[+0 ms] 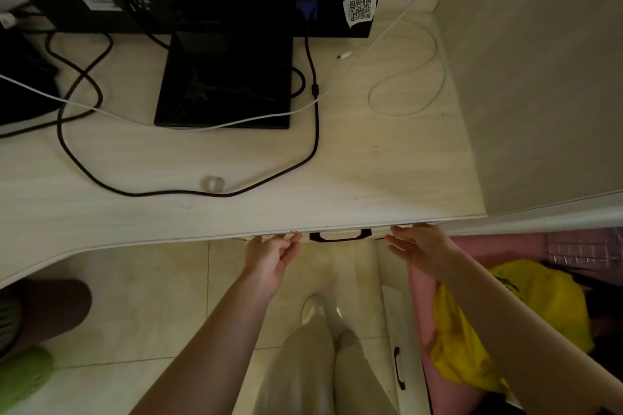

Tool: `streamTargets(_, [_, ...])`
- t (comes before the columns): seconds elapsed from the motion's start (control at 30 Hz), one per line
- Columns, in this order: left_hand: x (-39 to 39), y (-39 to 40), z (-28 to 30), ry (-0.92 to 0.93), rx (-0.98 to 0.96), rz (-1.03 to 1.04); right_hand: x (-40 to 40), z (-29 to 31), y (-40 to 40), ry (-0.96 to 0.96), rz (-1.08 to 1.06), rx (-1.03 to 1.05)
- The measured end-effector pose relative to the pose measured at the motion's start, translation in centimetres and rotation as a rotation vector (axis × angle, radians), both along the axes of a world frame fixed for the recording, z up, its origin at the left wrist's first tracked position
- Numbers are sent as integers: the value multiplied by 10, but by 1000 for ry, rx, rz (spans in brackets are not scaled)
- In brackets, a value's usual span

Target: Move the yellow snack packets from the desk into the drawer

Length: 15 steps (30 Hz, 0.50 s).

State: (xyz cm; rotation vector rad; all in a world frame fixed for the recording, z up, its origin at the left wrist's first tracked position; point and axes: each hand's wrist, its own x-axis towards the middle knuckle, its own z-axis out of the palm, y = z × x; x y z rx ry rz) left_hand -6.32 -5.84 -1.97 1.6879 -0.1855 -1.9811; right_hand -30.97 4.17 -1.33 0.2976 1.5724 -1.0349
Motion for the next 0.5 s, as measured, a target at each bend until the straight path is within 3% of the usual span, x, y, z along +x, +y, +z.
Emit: streamTargets(0.5, [28,61,36,-339,-256,-380,30,29,64,166,307,188])
